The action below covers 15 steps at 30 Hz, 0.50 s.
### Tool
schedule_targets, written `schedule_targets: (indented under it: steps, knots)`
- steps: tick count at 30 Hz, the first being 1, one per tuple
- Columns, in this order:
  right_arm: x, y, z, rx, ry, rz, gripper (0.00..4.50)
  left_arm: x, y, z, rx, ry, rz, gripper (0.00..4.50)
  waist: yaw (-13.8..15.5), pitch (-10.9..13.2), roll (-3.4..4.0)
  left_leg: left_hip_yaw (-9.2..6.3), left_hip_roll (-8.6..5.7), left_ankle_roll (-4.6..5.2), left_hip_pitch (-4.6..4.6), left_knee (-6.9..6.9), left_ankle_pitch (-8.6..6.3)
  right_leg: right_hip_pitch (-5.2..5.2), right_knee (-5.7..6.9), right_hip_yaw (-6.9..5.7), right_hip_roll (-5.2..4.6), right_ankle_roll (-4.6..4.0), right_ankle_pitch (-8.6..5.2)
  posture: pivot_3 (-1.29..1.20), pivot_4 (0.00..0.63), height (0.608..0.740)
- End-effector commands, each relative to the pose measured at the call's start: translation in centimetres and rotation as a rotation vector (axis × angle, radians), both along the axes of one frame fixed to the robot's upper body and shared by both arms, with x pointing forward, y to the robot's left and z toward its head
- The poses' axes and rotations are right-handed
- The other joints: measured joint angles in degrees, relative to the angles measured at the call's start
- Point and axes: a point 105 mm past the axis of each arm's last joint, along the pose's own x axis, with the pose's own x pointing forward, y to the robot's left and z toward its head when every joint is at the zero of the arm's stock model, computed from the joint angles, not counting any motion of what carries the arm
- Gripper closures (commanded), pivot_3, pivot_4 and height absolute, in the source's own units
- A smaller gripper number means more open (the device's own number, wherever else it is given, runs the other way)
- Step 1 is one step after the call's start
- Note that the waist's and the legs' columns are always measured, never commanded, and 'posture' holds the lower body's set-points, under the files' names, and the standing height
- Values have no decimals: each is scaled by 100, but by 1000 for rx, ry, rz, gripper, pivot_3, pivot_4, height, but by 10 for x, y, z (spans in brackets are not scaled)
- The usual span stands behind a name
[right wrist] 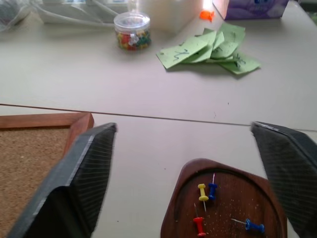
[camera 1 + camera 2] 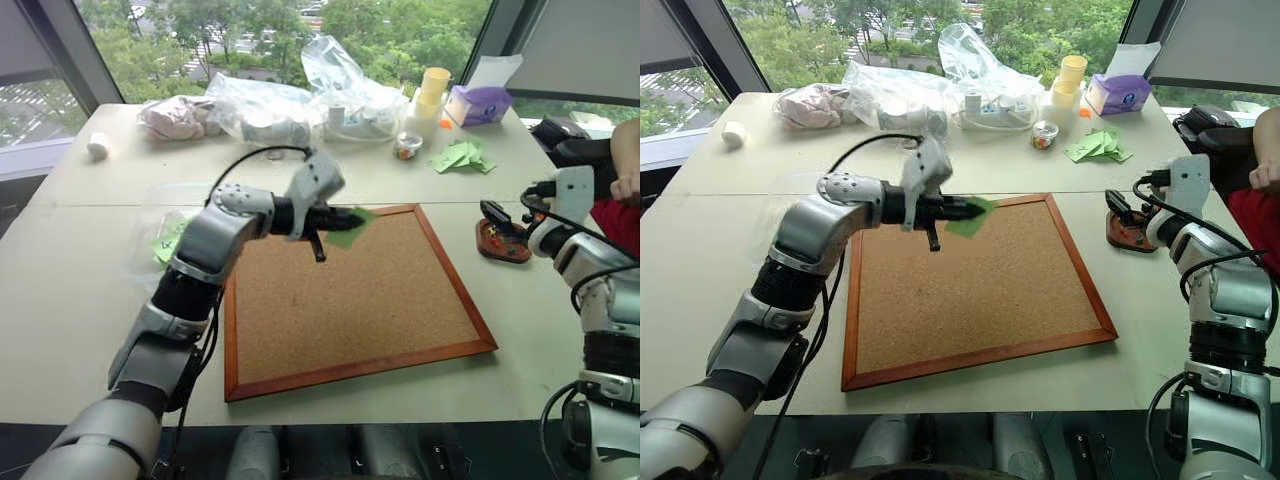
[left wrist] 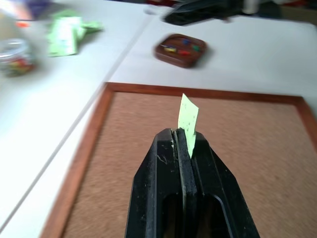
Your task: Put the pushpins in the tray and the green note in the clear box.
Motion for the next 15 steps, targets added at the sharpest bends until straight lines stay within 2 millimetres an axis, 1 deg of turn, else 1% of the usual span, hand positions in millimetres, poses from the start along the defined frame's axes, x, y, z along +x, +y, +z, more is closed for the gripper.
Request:
schedule_targets:
  steps: [1, 2, 4, 7, 9, 11, 13, 15]
  knots:
    - [-47, 103, 30, -19, -52, 547, 80, 23, 81, 37, -11, -103, 536, 4500, -88, 0, 0, -3, 4, 0, 0, -1, 0, -1, 1, 0, 3, 0, 0, 0, 150, 738]
    - [-58, 116, 27, -21, -23, 630, 80, 23, 99, 36, 15, -104, 648, 4500, -98, 0, -1, -8, 6, 0, 0, -1, 0, 0, 2, -3, 4, 0, 0, 0, 150, 738]
    - [-74, 134, 21, -28, 35, 747, 80, 19, 123, 32, 26, -78, 808, 4500, -80, -2, -6, -15, 5, -1, 1, -2, 0, 4, 3, -9, 1, 0, 0, 0, 150, 738]
    - [-98, 157, 7, -69, 126, 917, 80, 10, 150, 22, 23, -22, 983, 4500, 46, 0, -17, -15, -10, 2, -1, 4, -2, 11, 2, -17, -18, 0, 0, 0, 150, 738]
    - [-109, 166, 0, -105, 164, 997, 80, 4, 164, 12, 14, 22, 1069, 4500, 93, 1, -24, -13, -13, 9, -4, 10, -6, 11, -1, -17, -21, 0, 1, 0, 150, 738]
    - [-107, 169, -5, -130, 173, 1021, 80, 0, 180, 0, 12, 52, 1149, 4500, 95, -2, -38, -15, -13, 10, -5, 11, -6, 11, -2, -19, -21, 0, 0, 0, 150, 738]
    - [-102, 170, -9, -150, 175, 1024, 80, -1, 188, -11, 1, 84, 1188, 4500, 84, 0, -43, -14, -12, 10, -4, 11, -6, 11, -2, -19, -21, 0, 1, 0, 150, 738]
    - [-99, 170, -10, -158, 172, 1021, 0, -2, 191, -19, -2, 106, 1198, 3819, 86, 1, -47, -13, -11, 9, -4, 11, -5, 10, -1, -20, -21, 0, 1, 0, 150, 738]
